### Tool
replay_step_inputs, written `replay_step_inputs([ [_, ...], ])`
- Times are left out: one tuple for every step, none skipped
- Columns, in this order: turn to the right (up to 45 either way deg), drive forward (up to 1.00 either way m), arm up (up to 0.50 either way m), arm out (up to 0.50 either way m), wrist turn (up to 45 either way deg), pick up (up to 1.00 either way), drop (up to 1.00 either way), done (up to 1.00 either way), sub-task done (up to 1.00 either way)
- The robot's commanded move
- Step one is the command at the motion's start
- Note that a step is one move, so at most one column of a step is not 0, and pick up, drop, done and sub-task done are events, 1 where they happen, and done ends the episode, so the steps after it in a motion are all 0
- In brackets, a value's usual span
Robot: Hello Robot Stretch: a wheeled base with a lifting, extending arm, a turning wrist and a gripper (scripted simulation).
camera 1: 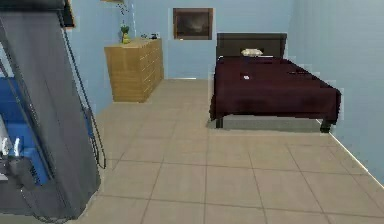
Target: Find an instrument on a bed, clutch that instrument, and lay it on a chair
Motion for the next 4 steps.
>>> replay_step_inputs([
  [0.0, 1.0, 0.0, 0.0, 0.0, 0.0, 0.0, 0.0, 0.0],
  [0.0, 0.9, 0.0, 0.0, 0.0, 0.0, 0.0, 0.0, 0.0],
  [-27.0, 0.0, 0.0, 0.0, 0.0, 0.0, 0.0, 0.0, 0.0],
  [0.0, 0.5, 0.0, 0.0, 0.0, 0.0, 0.0, 0.0, 0.0],
])
